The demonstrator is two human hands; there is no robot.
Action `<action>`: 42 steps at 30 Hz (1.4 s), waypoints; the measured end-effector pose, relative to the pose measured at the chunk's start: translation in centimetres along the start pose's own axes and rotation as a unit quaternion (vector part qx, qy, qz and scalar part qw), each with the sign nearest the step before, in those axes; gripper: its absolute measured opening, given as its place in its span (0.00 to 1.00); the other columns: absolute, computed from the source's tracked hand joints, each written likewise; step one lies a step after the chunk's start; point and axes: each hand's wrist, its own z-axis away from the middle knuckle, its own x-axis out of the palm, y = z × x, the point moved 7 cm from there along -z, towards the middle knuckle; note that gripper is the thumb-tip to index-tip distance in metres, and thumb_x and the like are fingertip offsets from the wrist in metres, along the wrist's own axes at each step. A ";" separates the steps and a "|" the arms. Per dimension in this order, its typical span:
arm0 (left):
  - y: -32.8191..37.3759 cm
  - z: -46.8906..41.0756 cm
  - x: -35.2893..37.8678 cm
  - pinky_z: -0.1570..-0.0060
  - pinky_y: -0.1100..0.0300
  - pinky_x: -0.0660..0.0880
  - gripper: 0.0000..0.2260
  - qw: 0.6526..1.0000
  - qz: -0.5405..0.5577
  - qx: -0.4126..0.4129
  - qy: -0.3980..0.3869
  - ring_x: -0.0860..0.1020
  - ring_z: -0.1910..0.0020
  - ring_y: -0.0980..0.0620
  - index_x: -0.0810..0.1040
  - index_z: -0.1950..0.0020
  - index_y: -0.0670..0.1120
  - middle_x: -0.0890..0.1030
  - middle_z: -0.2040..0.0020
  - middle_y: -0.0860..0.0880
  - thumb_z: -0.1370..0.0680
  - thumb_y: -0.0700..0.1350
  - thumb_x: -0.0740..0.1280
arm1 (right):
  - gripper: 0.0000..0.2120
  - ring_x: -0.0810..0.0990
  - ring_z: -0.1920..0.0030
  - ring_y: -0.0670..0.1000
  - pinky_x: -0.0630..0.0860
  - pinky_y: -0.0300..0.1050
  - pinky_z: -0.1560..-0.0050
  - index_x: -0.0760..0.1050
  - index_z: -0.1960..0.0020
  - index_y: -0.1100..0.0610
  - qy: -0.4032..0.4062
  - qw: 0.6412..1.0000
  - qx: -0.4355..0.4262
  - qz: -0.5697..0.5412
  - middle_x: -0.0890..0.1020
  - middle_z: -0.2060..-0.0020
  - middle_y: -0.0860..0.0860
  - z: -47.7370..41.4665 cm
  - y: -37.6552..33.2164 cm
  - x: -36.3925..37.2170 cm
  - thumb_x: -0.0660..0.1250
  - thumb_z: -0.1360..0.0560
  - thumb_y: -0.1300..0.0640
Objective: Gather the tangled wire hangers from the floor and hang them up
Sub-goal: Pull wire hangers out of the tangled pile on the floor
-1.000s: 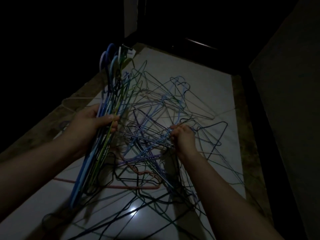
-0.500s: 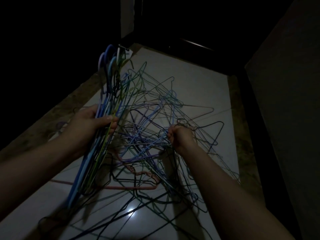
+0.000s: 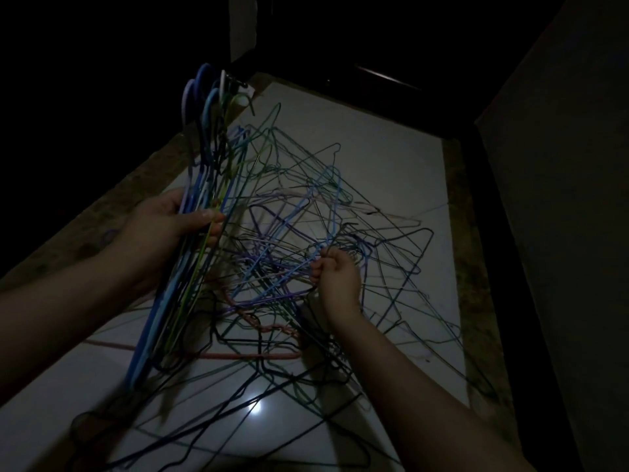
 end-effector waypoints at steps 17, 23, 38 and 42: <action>1.0 -0.1 1.2 0.71 0.69 0.75 0.07 1.000 -0.019 0.010 -0.001 0.79 0.72 0.60 0.75 0.54 0.43 0.80 0.65 0.48 0.21 0.34 0.60 | 0.16 0.69 0.70 0.46 0.68 0.40 0.67 0.70 0.61 0.53 0.033 0.996 -0.087 -0.007 0.72 0.71 0.48 -0.9 -7.3 -3.8 0.52 0.23 0.69; 0.9 -0.1 0.9 0.71 0.69 0.76 0.08 1.000 -0.012 -0.004 0.005 0.80 0.71 0.61 0.75 0.56 0.45 0.82 0.66 0.51 0.21 0.34 0.60 | 0.13 0.68 0.67 0.52 0.64 0.44 0.61 0.67 0.65 0.58 0.000 0.988 -0.075 0.132 0.70 0.70 0.52 0.3 -4.6 -2.2 0.56 0.21 0.64; 1.9 -0.2 -1.2 0.74 0.72 0.73 0.10 0.998 -0.007 -0.002 0.058 0.78 0.75 0.63 0.74 0.58 0.46 0.80 0.69 0.51 0.21 0.34 0.60 | 0.15 0.60 0.80 0.42 0.56 0.33 0.78 0.66 0.65 0.56 0.107 0.977 -0.047 -0.181 0.65 0.78 0.45 -0.9 -7.5 -8.6 0.52 0.21 0.66; 2.0 0.0 -1.3 0.72 0.71 0.75 0.10 0.999 -0.007 0.005 0.050 0.78 0.74 0.62 0.74 0.58 0.46 0.80 0.73 0.54 0.21 0.34 0.60 | 0.16 0.52 0.80 0.43 0.50 0.34 0.80 0.59 0.67 0.54 0.079 0.925 -0.073 -0.363 0.57 0.81 0.44 -1.4 -9.2 -10.3 0.51 0.21 0.65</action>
